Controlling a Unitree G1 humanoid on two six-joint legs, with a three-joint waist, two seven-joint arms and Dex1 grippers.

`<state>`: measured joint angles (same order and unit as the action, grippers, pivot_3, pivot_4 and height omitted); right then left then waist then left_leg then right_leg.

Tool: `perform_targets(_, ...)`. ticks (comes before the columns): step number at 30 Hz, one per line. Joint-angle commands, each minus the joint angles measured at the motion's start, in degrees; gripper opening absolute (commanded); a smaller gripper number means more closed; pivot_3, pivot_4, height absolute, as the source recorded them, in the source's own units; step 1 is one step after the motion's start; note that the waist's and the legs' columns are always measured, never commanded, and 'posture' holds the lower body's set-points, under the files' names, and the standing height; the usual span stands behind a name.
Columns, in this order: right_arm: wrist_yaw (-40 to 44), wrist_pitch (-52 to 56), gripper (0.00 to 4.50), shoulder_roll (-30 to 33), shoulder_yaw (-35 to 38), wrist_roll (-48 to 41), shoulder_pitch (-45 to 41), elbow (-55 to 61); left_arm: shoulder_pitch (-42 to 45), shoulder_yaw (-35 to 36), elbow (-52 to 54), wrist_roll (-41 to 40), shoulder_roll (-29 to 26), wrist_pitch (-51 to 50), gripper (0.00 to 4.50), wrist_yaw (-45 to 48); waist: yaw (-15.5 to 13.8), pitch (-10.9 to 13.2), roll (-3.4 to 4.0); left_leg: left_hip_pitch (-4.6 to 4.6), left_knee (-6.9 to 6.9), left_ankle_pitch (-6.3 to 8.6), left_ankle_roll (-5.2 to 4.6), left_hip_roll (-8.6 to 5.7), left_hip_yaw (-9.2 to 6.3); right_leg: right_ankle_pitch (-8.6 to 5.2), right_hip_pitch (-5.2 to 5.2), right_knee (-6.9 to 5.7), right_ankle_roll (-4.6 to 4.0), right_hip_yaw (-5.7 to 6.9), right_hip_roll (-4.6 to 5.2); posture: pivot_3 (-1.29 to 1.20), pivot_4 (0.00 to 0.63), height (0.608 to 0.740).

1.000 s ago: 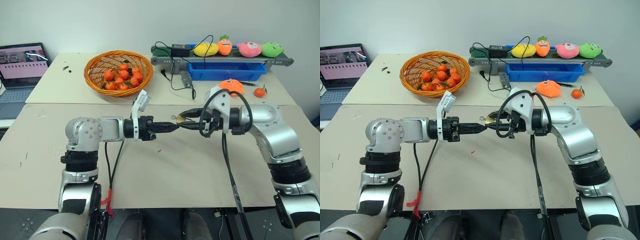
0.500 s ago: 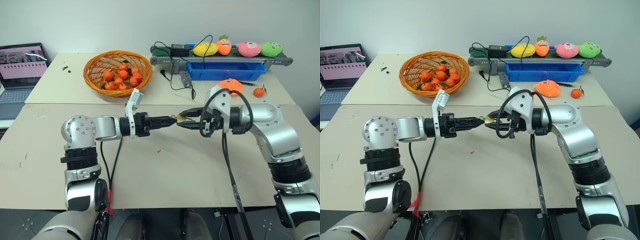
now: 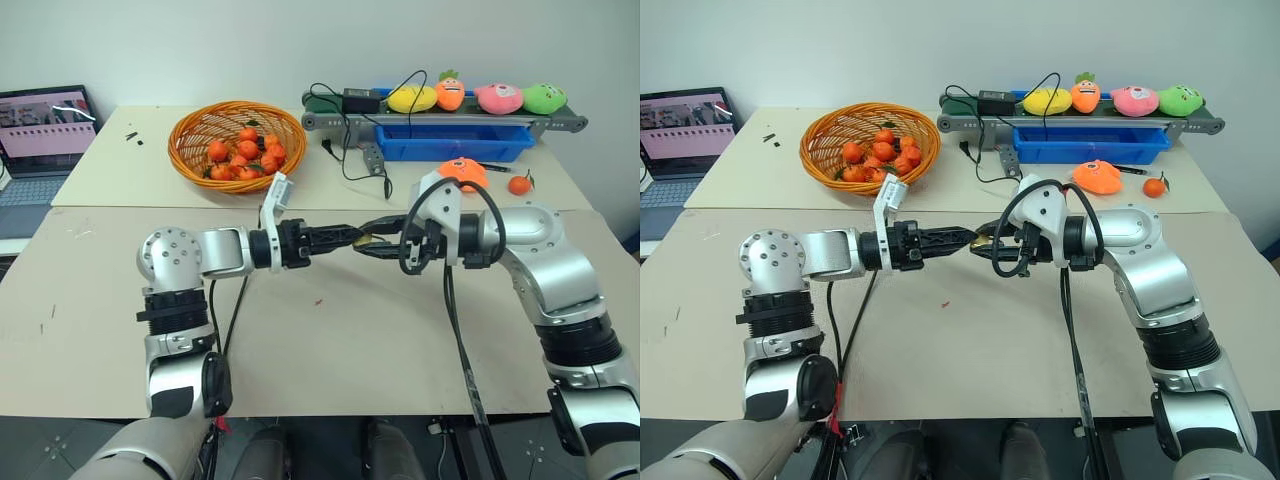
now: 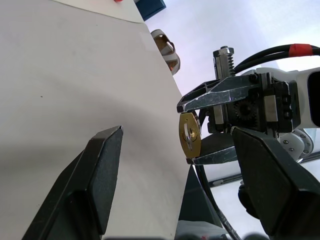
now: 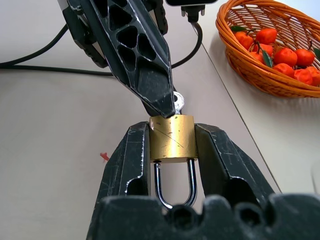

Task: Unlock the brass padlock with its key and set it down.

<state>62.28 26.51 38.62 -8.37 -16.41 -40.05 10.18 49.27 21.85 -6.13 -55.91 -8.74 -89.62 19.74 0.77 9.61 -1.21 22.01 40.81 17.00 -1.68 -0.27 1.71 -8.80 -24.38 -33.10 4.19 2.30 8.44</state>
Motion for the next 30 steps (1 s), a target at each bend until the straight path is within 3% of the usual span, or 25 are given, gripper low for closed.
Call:
perform_targets(1,-0.3,-0.6,0.92,0.0,0.8,-0.7,-1.2,2.6,1.8,0.5,0.2,-0.6,0.6,1.0,3.66,-0.1,0.0,0.0,0.0,0.0,0.0,0.0,0.0,0.0,0.0,0.0,0.0,0.0,0.0,0.0,0.0,0.0,0.15,0.74)
perform_targets(8,-0.9,0.1,0.92,-0.1,0.9,-1.0,-1.0,3.8,2.0,0.1,-0.4,-0.7,1.2,1.7,3.66,-0.1,0.0,0.0,0.0,0.0,0.0,0.0,0.0,0.0,0.0,0.0,0.0,0.0,0.0,0.0,0.0,0.0,0.15,0.74)
perform_targets(11,-1.0,0.1,0.92,-0.1,0.9,-1.1,-1.1,3.9,2.1,0.0,-0.6,-0.7,1.3,1.8,3.05,0.0,0.0,0.0,0.0,0.0,0.0,0.0,0.0,0.0,0.0,0.0,0.0,0.0,0.0,0.0,0.0,0.0,0.15,0.74)
perform_targets(20,-0.9,0.4,0.92,0.1,1.1,-1.2,-1.5,4.1,1.8,-0.1,-0.5,-1.1,1.2,1.5,0.01,0.2,0.0,0.0,0.0,0.0,0.0,0.0,0.0,0.0,0.0,0.0,0.0,0.0,0.0,0.0,0.0,0.0,0.15,0.74)
perform_targets(30,-1.1,-0.1,0.92,0.4,1.2,-0.8,-1.2,3.9,1.7,-0.2,-0.9,-1.0,1.2,0.8,0.01,0.3,0.0,0.0,0.0,0.01,0.0,0.0,0.0,0.0,0.0,0.0,0.0,0.0,0.0,0.0,0.0,0.0,0.15,0.74)
